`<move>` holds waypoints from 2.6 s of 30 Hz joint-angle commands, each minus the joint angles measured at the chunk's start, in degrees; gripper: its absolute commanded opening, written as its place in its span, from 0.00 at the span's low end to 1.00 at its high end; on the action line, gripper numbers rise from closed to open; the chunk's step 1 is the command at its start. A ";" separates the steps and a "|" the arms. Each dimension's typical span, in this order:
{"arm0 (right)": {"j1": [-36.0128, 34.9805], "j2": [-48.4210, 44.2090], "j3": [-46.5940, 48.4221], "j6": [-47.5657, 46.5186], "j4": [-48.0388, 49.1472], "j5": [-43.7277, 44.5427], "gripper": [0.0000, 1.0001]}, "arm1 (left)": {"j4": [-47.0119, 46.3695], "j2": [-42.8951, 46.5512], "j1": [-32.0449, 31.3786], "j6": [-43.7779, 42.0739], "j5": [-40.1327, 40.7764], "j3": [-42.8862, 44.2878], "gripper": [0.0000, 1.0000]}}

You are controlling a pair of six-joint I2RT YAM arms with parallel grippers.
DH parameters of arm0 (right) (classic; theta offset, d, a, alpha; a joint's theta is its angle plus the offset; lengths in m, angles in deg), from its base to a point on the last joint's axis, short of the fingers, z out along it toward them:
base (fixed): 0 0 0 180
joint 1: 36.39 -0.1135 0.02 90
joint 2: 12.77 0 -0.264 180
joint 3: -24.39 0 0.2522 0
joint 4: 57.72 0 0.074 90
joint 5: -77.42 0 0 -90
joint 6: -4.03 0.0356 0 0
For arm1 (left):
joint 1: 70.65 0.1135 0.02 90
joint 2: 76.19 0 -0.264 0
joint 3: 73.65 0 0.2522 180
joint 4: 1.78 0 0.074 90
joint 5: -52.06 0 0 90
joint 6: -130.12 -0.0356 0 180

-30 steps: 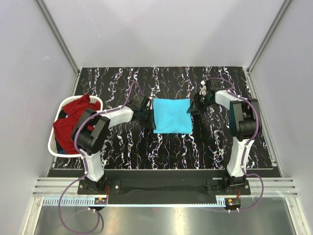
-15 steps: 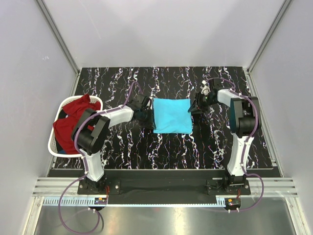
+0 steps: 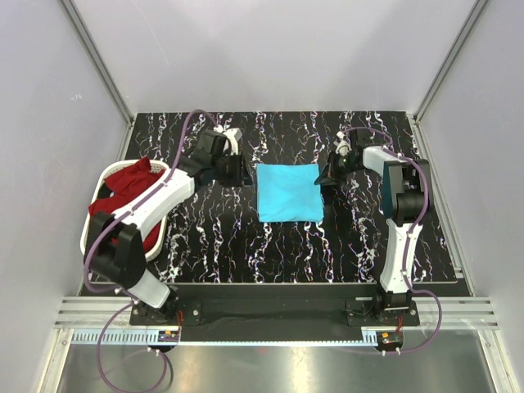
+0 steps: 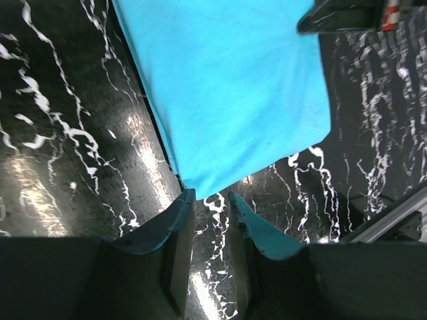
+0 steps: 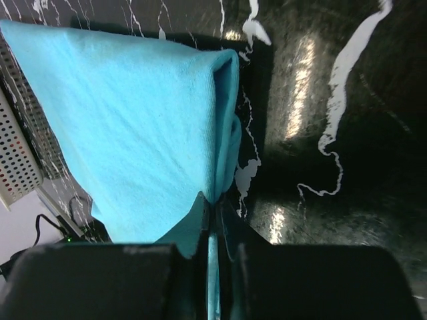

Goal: Fold and stack the t-shirts
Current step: Fold the tshirt, then neatly place the folded tshirt to the corner

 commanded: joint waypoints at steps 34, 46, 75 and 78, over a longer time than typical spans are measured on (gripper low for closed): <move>21.43 32.29 71.94 -19.07 -24.37 24.08 0.05 | 1.67 4.94 1.92 -5.33 -7.48 -3.35 0.33; 22.31 32.99 72.64 -20.75 -12.84 28.83 0.06 | 0.97 3.18 2.27 -4.98 -11.34 -2.73 0.33; 22.23 27.31 67.65 -20.14 0.09 37.00 0.71 | 0.00 4.84 2.44 -5.15 -12.40 -3.09 0.33; 21.79 19.57 60.71 -16.80 0.09 41.22 0.85 | -1.93 8.09 2.53 -5.07 -12.05 -3.61 0.34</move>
